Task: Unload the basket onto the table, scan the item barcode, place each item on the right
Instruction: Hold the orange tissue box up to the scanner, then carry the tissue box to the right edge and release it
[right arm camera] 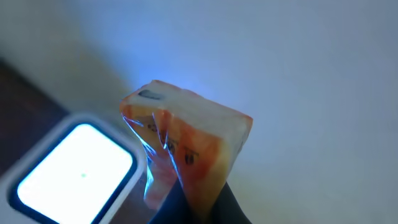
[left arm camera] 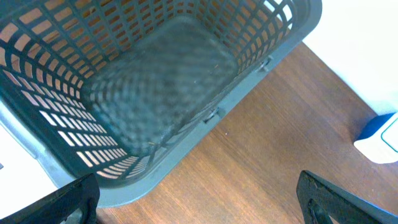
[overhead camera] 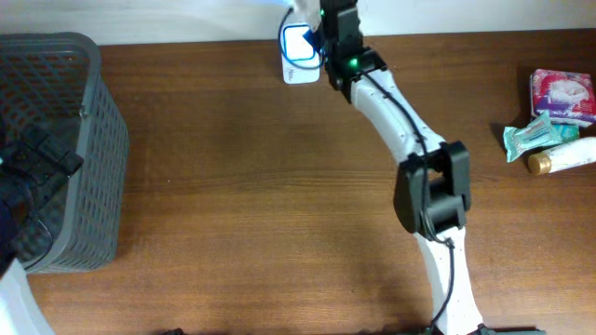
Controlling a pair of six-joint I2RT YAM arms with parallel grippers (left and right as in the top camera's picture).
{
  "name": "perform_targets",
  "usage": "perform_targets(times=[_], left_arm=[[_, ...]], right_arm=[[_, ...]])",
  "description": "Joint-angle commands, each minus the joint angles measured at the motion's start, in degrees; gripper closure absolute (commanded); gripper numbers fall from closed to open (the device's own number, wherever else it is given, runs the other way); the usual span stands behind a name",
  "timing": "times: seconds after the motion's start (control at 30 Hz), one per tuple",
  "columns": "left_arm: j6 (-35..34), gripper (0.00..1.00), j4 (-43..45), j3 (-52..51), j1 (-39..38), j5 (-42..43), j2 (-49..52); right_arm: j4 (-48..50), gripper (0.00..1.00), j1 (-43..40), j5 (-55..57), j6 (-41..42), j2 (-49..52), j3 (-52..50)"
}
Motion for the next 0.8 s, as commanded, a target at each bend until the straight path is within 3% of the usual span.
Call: perform_targets(times=[0.0, 0.13, 0.37, 0.43, 0.5, 0.6, 0.67, 0.77], left_arm=[[-0.5, 0.01, 0.0, 0.0, 0.3, -0.2, -0.1], [-0.5, 0.01, 0.0, 0.0, 0.3, -0.2, -0.1], [-0.5, 0.01, 0.0, 0.0, 0.3, -0.2, -0.1], [-0.5, 0.01, 0.0, 0.0, 0.3, -0.2, -0.1], [-0.5, 0.01, 0.0, 0.0, 0.3, -0.2, -0.1], [-0.5, 0.01, 0.0, 0.0, 0.3, -0.2, -0.1], [-0.5, 0.01, 0.0, 0.0, 0.3, -0.2, -0.1], [-0.5, 0.01, 0.0, 0.0, 0.3, -0.2, -0.1]], right_arm=[[0.9, 0.96, -0.1, 1.1, -6.2, 2.8, 0.4], [1.1, 0.96, 0.5, 0.4, -2.4, 3.5, 0.4], [-2.4, 0.96, 2.5, -3.1, -2.6, 3.5, 0.4], [-1.2, 0.96, 2.4, 2.8, -2.6, 3.5, 0.4], [2.4, 0.96, 2.3, 15.8, -1.7, 3.0, 0.4], [3.8, 0.96, -0.5, 28.9, 6.8, 0.5, 0.4], [0.5, 0.96, -4.7, 37.3, 14.1, -0.8, 0.4], [-15.3, 0.96, -12.6, 41.0, 24.4, -1.7, 0.4]])
